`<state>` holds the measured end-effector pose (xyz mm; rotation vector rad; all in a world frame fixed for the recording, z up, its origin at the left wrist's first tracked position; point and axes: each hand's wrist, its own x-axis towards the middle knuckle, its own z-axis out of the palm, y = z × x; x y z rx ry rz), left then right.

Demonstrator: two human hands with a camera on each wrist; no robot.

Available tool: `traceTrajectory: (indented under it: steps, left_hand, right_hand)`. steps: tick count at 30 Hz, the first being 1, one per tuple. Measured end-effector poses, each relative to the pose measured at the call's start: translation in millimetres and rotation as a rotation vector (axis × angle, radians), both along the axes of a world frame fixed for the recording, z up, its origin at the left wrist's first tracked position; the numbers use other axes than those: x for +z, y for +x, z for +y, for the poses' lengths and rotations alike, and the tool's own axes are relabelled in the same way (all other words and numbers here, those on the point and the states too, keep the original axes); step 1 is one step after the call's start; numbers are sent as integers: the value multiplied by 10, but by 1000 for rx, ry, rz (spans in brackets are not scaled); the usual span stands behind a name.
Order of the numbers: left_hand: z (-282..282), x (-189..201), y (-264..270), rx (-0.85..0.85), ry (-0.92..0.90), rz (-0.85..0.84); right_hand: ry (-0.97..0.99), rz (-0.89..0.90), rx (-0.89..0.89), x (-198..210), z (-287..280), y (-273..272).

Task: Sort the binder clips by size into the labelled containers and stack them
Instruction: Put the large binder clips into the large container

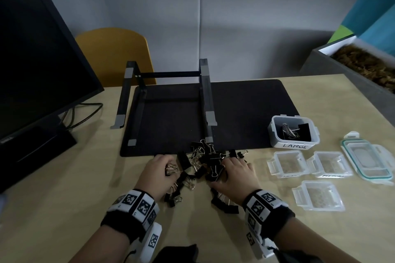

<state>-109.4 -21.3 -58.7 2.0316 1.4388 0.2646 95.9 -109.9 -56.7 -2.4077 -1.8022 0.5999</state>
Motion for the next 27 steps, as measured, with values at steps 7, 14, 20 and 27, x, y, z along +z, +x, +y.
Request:
traceTrajectory:
  steps: [7,14,20,27]
  left_hand:
    - [198,-51,240,-133,61,341]
    - [248,-26,371,-168,70,417]
    - [240,103,343,-94,-38,247]
    - [89,209,465,-161,-138,42]
  right_hand:
    - [16,99,-42,192,-33,95]
    - [-5,242,3,401,-88,248]
    - [79,413,-68,504,-162,415]
    - [201,473,-126,487,-199,660]
